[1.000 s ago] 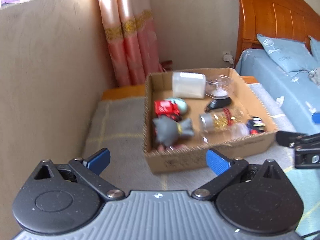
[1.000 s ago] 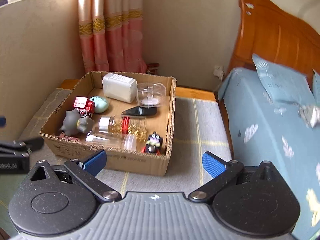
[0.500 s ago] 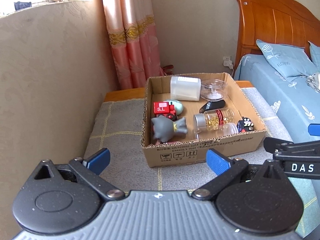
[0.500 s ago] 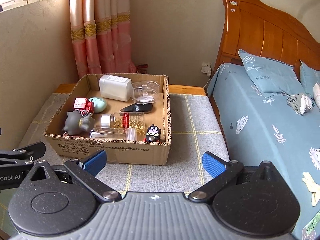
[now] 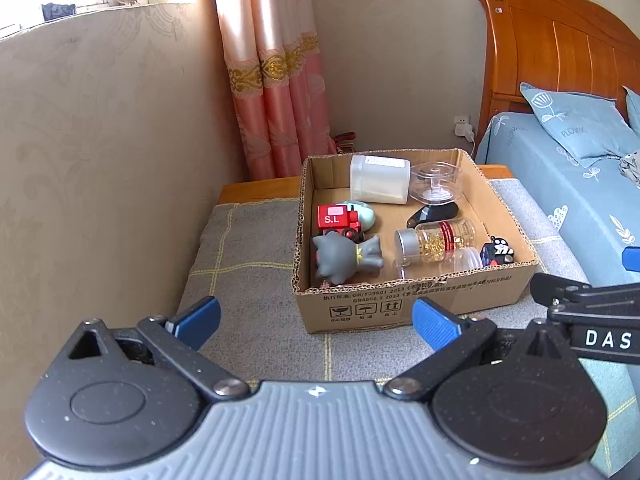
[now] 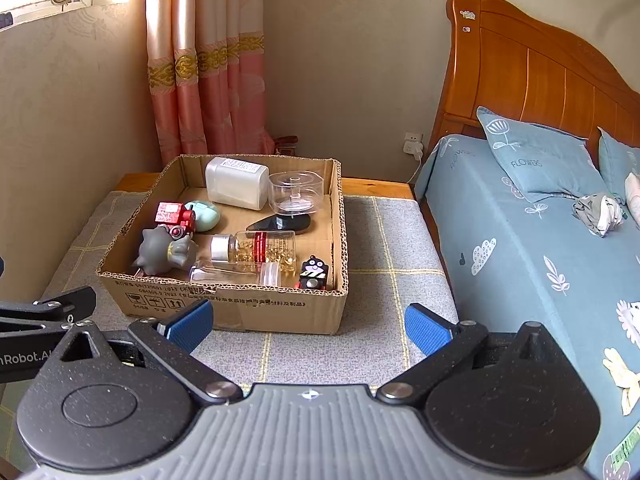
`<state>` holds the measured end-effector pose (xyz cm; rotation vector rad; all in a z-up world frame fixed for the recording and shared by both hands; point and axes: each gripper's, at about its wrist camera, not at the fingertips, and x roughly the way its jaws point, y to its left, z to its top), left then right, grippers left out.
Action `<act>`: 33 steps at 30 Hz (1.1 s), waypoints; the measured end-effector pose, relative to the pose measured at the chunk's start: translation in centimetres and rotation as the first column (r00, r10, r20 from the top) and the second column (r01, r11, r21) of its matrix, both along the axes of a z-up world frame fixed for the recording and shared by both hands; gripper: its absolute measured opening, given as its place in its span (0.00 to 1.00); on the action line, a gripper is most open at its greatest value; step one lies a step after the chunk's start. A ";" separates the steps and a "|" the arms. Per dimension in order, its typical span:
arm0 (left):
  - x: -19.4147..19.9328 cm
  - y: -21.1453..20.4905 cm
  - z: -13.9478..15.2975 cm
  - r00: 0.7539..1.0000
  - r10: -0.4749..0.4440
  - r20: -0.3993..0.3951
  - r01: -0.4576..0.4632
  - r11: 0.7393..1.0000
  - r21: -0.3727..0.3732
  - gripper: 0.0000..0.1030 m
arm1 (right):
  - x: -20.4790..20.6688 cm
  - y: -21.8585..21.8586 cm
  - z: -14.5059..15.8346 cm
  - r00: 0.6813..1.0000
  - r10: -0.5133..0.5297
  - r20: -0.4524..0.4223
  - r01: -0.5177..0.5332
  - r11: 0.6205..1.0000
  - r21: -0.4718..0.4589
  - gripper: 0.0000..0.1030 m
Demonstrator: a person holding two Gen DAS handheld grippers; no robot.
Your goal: Organize rigid objects
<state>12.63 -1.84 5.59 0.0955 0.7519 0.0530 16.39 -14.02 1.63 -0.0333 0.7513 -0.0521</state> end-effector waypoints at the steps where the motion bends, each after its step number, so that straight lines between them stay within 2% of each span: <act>1: 0.0 0.0 0.0 1.000 0.001 0.000 -0.001 1.000 0.000 0.99 | 0.0 0.0 0.0 1.000 0.000 0.000 0.000 1.000 -0.001 1.00; 33: 0.0 0.0 0.1 1.000 0.022 0.002 -0.022 1.000 0.000 0.99 | -0.1 -0.1 0.2 1.000 -0.002 0.005 0.002 1.000 0.011 1.00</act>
